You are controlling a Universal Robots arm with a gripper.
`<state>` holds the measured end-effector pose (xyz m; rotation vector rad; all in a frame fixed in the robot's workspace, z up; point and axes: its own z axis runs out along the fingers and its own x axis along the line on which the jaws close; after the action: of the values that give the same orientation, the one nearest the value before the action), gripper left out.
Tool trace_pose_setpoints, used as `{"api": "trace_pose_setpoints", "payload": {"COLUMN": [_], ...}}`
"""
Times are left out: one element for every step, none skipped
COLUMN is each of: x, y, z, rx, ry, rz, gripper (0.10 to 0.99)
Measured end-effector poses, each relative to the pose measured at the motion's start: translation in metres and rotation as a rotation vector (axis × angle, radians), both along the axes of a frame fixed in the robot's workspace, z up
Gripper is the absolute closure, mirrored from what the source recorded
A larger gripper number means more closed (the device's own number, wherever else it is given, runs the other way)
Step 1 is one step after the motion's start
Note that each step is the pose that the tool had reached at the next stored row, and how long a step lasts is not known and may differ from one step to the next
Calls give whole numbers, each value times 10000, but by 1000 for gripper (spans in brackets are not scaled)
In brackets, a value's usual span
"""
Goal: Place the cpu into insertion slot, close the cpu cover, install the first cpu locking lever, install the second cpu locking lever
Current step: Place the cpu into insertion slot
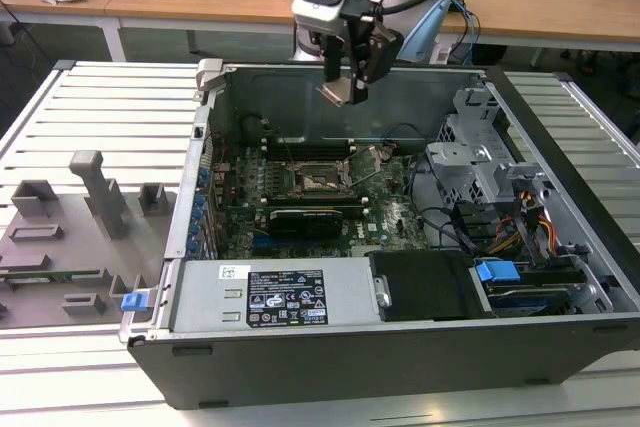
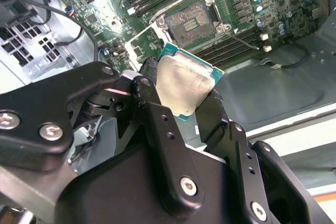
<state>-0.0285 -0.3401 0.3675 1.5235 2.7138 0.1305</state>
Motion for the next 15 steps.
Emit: {"api": "trace_pose_setpoints", "payload": {"x": [0, 0, 0, 0, 0, 0, 0, 0, 1, 1, 1, 1, 1, 1, 1], "y": [0, 0, 0, 0, 0, 0, 0, 0, 0, 0, 0, 0, 0, 0, 0], "z": [-14, -25, -38, -50, -61, -80, -110, -128, -149, -164, -175, -190, -214, -246, -264], "rx": [1, 0, 0, 1, 0, -5, -7, -14, -17, -21, -29, -60, -105, -154, -190], "ry": [17, 31, 45, 59, 68, 79, 97, 106, 110, 113, 119, 119, 116, 115, 113], "rz": [-126, -250, -389, -489, -584, -710, -848, -909, -972, -1005, -1037, -1116, -1277, -1552, -1697], "gripper": [549, 549, 549, 549, 549, 549, 549, 549, 549, 549, 549, 549, 549, 549, 549]}}
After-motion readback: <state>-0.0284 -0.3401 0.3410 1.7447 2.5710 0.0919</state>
